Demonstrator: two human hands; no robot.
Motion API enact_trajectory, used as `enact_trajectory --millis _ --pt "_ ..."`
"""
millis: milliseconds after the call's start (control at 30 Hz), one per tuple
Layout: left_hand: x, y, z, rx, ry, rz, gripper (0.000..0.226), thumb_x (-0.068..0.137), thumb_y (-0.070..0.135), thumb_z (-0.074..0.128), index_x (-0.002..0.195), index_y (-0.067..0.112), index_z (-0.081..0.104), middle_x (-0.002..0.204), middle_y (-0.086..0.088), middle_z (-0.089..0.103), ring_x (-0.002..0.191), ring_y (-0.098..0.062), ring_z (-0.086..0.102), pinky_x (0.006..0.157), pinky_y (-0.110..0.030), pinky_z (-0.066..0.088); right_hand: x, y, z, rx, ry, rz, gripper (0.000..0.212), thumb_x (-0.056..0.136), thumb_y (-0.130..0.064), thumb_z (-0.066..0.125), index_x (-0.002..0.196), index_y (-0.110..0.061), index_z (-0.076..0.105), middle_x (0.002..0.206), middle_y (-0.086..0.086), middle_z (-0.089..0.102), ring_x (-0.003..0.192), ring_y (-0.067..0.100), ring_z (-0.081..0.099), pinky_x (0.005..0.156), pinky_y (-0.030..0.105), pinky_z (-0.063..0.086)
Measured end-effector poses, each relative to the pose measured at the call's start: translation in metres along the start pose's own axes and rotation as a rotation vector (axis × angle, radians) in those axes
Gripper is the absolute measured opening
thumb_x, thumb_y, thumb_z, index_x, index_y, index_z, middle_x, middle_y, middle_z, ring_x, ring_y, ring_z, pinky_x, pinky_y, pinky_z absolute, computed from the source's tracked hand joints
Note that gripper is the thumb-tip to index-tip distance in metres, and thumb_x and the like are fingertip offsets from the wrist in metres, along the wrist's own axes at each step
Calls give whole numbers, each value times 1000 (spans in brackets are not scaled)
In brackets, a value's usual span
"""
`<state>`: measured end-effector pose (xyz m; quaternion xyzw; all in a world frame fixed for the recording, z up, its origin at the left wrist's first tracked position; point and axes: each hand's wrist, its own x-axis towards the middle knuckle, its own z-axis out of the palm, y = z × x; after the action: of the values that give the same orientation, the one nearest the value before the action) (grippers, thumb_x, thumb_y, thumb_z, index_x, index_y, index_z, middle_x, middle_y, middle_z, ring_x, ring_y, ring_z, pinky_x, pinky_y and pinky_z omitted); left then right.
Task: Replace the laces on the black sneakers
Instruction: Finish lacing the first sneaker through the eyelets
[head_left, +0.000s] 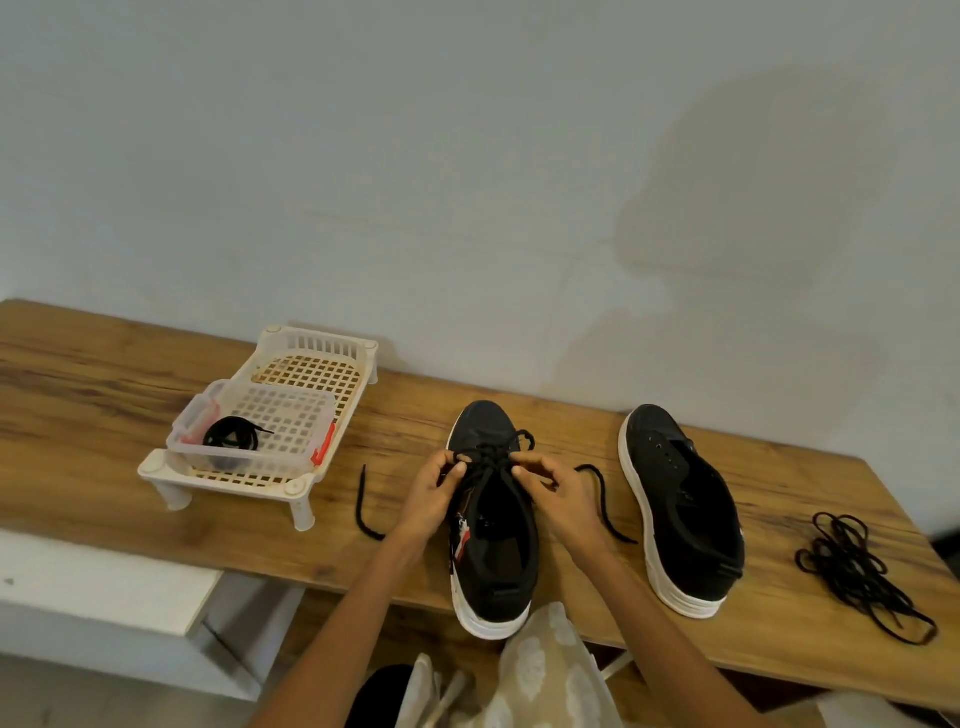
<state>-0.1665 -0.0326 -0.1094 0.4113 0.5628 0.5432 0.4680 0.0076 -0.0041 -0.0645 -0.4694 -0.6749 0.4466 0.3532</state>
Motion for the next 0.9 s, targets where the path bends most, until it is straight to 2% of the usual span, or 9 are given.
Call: enact_trajectory --millis 167,367,433,500,600,667,767,833,900 --pt "-8 4 1 55 -4 28 11 95 14 51 105 13 56 106 -7 62 101 -18 60 82 -25 52 7 -6 -5 -165 -55 -4 8 89 -19 63 90 -23 71 89 -10 69 89 4 63 78 18 49" --pt "-8 6 1 101 -5 72 19 92 11 56 111 15 56 108 1 61 101 -7 56 88 -19 46 6 -8 -9 -163 -72 36 18 95 -20 48 78 -14 52 76 0 53 71 16 49 66 33 39" --pt "-7 6 1 108 -2 80 20 92 9 56 112 13 55 105 3 60 98 -6 56 86 -17 46 4 -7 -9 -118 -71 19 17 95 -21 51 79 -17 54 80 -3 57 75 12 53 69 30 43" --pt "-5 5 2 111 -5 89 20 92 7 56 112 12 55 104 3 60 99 -8 56 85 -15 46 3 -4 -10 -97 -97 -7 7 93 -23 57 88 -26 62 94 -7 63 91 7 60 79 24 48" --pt "-4 4 1 106 -4 72 21 92 8 56 112 13 56 107 0 61 101 -10 57 85 -16 47 5 -2 -10 -160 -120 -39 13 91 -20 60 99 -26 67 104 -9 66 101 4 58 87 21 48" --pt "-4 4 1 97 -7 75 20 92 7 56 111 15 56 105 0 62 101 -11 57 85 -18 47 4 -7 -8 -153 -87 -20 15 92 -14 57 87 -24 66 90 -9 65 89 7 60 80 24 49" --pt "-5 5 1 98 -9 88 20 91 7 57 107 19 55 101 5 60 98 -9 57 84 -16 47 4 -8 -7 -112 5 17 32 93 -7 46 63 -18 46 65 -2 48 65 15 45 64 35 37" --pt "-5 5 1 89 -2 80 18 91 7 57 104 19 56 101 3 60 97 -9 56 81 -13 47 3 -9 -8 -117 -4 24 34 93 -6 44 61 -17 39 64 0 41 64 15 39 62 33 32" --pt "-5 5 2 77 -3 72 14 91 7 57 102 16 56 99 1 60 96 -10 56 77 -9 47 1 -10 -10 -80 -30 17 31 94 -7 47 64 -17 45 67 0 46 67 16 43 64 31 36"
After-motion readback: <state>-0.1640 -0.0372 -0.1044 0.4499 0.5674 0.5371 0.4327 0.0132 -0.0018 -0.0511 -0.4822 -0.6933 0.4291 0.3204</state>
